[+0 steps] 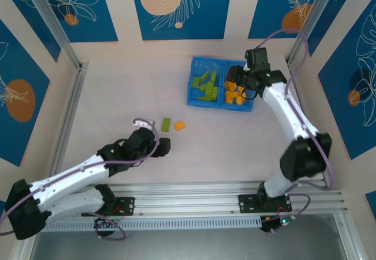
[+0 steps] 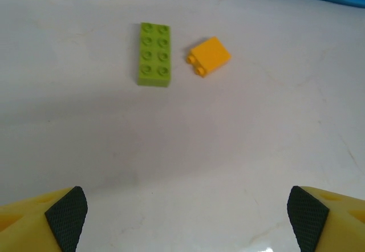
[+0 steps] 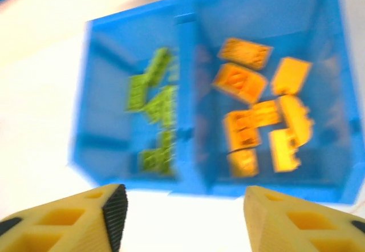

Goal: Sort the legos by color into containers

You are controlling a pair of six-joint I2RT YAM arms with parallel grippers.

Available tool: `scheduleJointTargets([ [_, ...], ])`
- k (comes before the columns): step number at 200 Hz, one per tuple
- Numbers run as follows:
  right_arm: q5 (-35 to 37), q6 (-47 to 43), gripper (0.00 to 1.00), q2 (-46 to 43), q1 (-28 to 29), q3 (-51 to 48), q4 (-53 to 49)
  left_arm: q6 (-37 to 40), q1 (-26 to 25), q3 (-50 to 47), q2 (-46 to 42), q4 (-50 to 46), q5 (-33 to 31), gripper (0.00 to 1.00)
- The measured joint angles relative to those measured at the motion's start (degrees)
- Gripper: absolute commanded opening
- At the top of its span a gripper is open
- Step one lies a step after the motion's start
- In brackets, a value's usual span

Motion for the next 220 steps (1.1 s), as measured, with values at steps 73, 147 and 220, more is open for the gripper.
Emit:
scheduleJointTargets([
  [73, -15.89, 1.01, 0.73, -24.00, 15.93, -20.39, -2.64, 7.37, 10.91, 15.23, 25.68, 2.21, 6.10, 0.91],
  [147, -19.45, 10.78, 0.76, -33.66, 29.16, -33.97, -3.26, 10.51, 14.38, 27.80, 43.98, -0.15, 7.76, 0.57],
  [220, -15.63, 16.28, 0.76, -30.47, 36.04, -35.87, -1.05, 11.76, 14.71, 28.81, 50.56, -0.94, 7.91, 0.41],
])
